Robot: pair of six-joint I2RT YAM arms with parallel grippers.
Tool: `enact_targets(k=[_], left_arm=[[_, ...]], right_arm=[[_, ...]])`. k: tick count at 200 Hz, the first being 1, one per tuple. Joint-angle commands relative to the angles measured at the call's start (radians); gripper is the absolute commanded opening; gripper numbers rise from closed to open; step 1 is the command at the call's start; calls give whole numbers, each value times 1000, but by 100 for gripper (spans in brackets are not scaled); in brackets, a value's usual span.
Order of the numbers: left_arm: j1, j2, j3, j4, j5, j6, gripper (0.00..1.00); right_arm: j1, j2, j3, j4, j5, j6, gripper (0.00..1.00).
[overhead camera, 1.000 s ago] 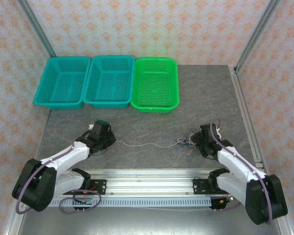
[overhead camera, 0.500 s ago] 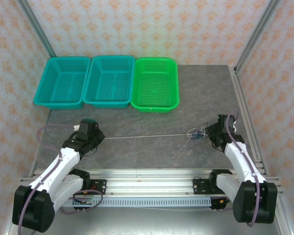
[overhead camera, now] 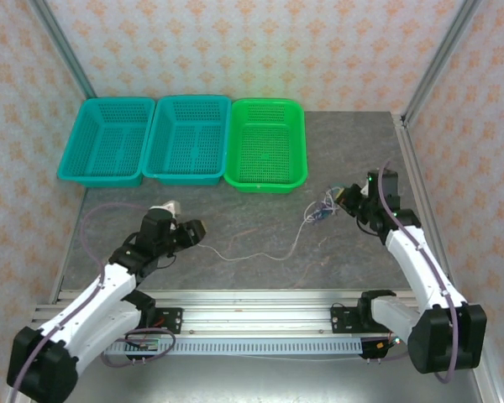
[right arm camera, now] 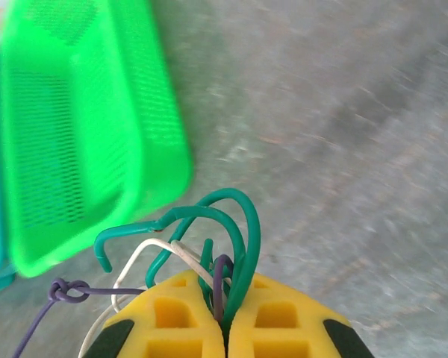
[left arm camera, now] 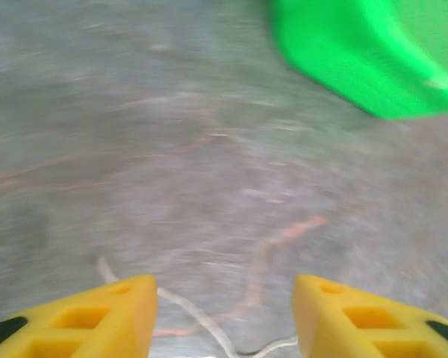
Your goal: Untangle the cables
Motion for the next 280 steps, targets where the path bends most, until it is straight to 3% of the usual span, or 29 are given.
enact_targets(k=[1,25,42,55,71,113,148,192,245,262,280], left_arm=[[-113,-4,95,65,-61,164,56],[-283,103,215,100,-46,263,56],[-378,257,336,122,40,294,56],[-424,390,412,181,122,265,56],[-477,521,448,324,132,167,57],[-512,733,462,596,16,-92,63],[-524,867,505,774,116,-144,62],[-532,873,520,790,146,-105,63],[-534,703,394,708,92,-27,89],[-535,700,421,611,25,-27,93],[-539,742,439,655,24,-63,95]], right_arm=[[26,25,101,-35,-102,-82,0],[85,65,212,-126,-89,-114,0],[116,84,254,-151,-71,-104,0],[128,90,267,-151,-59,-84,0],[135,91,271,-144,-43,-66,0],[136,86,260,-145,-16,-39,0],[137,87,231,-133,-18,-20,0],[136,76,204,-131,16,-8,0],[136,87,200,-107,42,32,0],[136,104,203,-90,19,57,0],[136,114,199,-67,7,90,0]])
